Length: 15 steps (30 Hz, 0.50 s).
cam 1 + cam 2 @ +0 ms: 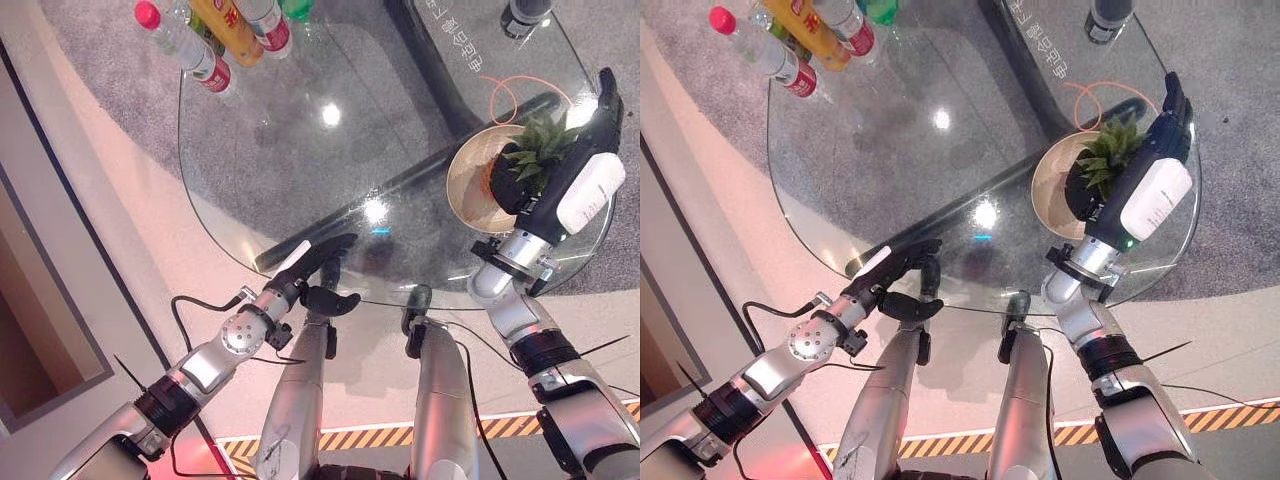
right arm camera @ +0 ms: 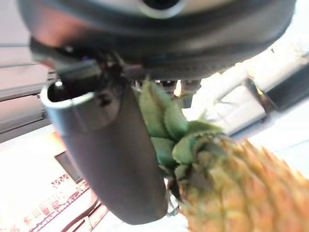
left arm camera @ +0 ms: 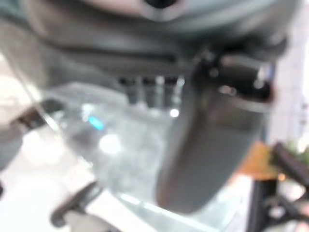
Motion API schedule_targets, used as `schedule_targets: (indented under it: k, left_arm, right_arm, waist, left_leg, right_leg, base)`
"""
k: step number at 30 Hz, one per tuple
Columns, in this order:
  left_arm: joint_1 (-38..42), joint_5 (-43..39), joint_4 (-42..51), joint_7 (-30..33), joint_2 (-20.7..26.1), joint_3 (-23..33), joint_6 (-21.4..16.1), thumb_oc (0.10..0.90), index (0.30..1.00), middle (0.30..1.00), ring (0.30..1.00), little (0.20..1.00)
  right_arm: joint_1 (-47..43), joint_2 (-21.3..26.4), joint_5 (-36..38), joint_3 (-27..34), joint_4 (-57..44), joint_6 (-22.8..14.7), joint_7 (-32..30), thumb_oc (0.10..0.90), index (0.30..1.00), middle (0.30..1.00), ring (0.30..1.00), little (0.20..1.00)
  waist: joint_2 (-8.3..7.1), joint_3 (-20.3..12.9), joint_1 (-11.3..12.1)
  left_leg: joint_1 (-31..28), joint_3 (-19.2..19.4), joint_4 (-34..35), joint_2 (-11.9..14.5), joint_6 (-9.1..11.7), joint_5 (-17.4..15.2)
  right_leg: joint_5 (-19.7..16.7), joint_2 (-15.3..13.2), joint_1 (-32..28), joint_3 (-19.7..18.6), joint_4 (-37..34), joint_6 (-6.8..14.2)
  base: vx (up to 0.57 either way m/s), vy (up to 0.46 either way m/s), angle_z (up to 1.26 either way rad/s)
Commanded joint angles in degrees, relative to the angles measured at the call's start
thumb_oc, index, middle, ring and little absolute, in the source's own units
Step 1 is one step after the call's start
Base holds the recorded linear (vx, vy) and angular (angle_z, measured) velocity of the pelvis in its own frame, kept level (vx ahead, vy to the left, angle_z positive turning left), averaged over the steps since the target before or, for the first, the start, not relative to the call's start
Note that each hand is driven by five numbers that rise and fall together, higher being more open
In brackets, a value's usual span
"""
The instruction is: Pick up the fruit to the plate
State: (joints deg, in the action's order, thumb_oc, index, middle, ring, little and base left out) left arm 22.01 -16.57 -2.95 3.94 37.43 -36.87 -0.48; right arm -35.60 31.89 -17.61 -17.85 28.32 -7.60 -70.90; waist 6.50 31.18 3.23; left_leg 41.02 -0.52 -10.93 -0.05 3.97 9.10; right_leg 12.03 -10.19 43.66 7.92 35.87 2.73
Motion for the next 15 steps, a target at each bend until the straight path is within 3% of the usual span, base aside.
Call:
schedule_targets:
  k: [1, 10, 15]
  left_arm:
    - [-1.34, 1.85, 8.71, -1.06, 1.8, 2.61, -4.98, 0.8, 0.9, 0.9, 0.9, 0.9]
    - [-2.83, 1.89, 9.65, -1.78, 2.27, 3.73, -5.15, 0.8, 0.9, 0.9, 0.9, 0.9]
    - [-3.34, 1.62, 9.96, -2.13, 3.07, 4.56, -5.47, 0.8, 0.9, 0.9, 0.9, 0.9]
  right_arm:
    - [-2.21, 5.54, -5.28, 3.53, -7.81, 0.79, -5.91, 0.8, 0.9, 0.9, 0.9, 0.9]
    - [-0.56, 7.93, -10.25, 0.85, -10.7, 7.01, -0.5, 0.8, 0.9, 0.9, 0.9, 0.9]
    - [0.15, 9.61, -11.43, -0.68, -13.16, 5.89, 3.09, 0.8, 0.9, 0.9, 0.9, 0.9]
  waist:
    - [-2.52, -1.38, -0.07]
    - [-3.29, -1.38, 0.11]
    - [-3.85, -1.38, 0.15]
  left_leg:
    - [-2.72, 4.09, -11.22, -3.5, -3.39, -11.58]
    - [-3.97, 3.74, -11.34, -3.34, -3.41, -12.03]
    - [-3.86, 3.57, -11.31, -3.32, -3.39, -11.59]
  right_leg:
    - [-13.55, 2.69, -5.32, 4.12, -14.96, 2.5]
    - [-12.79, 3.02, -7.01, 4.42, -15.09, 2.6]
    - [-12.95, 2.98, -7.1, 4.7, -15.14, 2.65]
  base:
    - [0.0, 0.0, 0.0]
    - [0.0, 0.0, 0.0]
    - [0.0, -0.007, 0.03]
